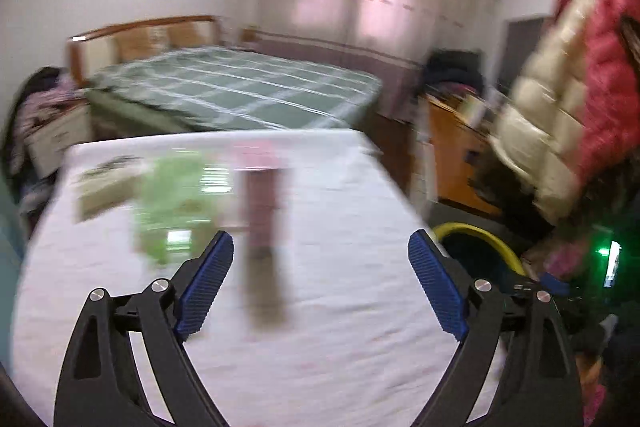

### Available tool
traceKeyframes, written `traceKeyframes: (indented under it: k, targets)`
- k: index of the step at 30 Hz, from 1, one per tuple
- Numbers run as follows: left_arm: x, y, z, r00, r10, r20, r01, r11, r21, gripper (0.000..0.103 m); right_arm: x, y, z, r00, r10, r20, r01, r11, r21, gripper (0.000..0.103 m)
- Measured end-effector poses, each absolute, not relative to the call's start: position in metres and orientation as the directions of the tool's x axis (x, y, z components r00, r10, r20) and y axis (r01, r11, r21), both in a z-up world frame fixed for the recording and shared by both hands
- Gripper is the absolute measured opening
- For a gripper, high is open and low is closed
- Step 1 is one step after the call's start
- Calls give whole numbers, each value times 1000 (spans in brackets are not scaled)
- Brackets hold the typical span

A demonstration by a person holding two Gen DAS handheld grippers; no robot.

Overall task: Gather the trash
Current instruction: 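Move the right gripper back over the table toward the green plastic bag, then grasp the green plastic bag with the right gripper and lift it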

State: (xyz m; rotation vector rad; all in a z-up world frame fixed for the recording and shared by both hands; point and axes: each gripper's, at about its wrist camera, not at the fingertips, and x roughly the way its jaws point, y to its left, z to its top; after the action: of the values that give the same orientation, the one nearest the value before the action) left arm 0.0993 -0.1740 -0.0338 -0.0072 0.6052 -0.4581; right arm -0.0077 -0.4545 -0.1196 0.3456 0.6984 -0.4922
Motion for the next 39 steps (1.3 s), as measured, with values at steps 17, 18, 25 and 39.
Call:
traceKeyframes:
  k: [17,18,25,39]
  targets:
    - [100,6,-43,857,-105,-505,80,994,-71,89,100,-239,-90,762,31,-647,64,990,122,94]
    - [100,10,-43,857,-102,-504,75,995,-72,89,106,-227,-88,759,54,-649,36,992,125,90]
    - [104,28,-46,861,-70,-504,31,996,-85,89,152,-166,-87,718,149,-680,-73,987,140,85]
    - [113,42,-57,852,-82,-517,27,993,-114,89,258,-122,-98,663,-45,-747,6,999,-54,81]
